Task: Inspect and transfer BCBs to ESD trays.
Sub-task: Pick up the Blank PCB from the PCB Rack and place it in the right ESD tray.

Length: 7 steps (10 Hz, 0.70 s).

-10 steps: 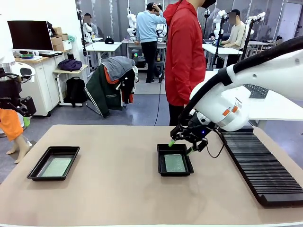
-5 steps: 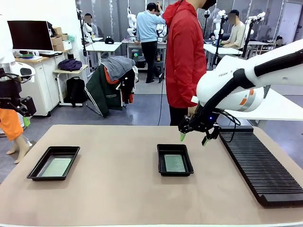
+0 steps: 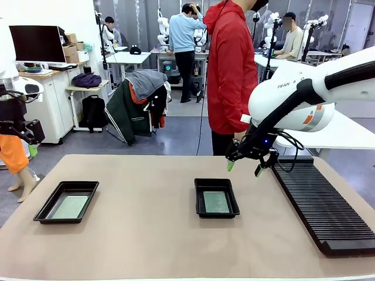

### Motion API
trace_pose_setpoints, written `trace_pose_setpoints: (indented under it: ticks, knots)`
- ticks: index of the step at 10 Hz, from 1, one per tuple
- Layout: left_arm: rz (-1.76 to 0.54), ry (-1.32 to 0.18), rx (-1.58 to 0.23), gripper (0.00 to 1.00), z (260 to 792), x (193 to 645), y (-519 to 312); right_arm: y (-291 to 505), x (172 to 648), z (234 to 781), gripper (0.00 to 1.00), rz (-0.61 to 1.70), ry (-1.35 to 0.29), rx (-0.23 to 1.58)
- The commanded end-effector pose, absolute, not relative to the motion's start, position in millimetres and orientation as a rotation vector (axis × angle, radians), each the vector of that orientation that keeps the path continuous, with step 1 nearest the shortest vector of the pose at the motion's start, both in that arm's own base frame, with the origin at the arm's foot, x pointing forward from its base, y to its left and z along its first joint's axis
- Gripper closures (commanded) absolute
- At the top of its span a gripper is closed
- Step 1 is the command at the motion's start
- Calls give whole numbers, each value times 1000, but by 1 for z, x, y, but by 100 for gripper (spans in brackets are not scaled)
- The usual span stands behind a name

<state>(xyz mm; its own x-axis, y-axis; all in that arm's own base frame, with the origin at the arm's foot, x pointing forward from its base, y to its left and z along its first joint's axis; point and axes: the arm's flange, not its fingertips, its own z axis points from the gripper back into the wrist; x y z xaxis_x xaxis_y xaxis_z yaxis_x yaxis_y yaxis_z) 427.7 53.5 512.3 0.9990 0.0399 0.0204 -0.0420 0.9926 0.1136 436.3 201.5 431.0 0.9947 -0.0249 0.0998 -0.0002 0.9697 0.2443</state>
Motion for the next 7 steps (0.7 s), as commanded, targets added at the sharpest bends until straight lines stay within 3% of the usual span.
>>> trace_pose_setpoints:
  ticks: [1,7]
  knots:
    - [42,-17,119,0,512,426,54,204,435,431,0,-8,-101,248]
    - [42,-17,119,0,512,426,54,204,435,431,0,-8,-101,248]
